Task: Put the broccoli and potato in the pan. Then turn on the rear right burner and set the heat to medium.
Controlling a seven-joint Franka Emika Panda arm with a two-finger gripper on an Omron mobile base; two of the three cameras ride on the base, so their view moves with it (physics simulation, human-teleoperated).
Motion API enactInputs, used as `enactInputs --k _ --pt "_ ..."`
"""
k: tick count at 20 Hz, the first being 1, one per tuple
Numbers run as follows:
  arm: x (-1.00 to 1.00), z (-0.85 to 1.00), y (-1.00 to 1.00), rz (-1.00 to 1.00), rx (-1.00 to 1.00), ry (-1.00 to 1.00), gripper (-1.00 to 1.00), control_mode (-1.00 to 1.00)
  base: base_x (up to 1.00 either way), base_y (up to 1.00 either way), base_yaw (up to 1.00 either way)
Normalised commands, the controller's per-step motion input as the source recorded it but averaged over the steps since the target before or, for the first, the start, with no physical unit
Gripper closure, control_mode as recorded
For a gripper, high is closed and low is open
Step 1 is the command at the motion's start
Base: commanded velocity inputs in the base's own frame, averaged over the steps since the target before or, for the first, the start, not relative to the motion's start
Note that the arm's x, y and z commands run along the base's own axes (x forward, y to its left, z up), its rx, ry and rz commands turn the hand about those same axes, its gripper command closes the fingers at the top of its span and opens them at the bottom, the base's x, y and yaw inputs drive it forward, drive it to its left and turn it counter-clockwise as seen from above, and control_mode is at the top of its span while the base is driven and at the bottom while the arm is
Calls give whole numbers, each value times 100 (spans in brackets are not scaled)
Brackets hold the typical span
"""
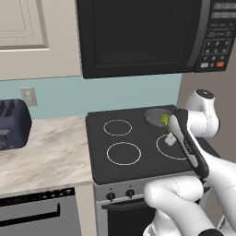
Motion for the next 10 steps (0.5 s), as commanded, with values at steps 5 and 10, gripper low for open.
enactInputs --k 5,10 --pt "2 0 -50 0 -2 0 100 -100 0 0 0" --pt "12 0 -31 0 -5 0 100 -100 0 0 0"
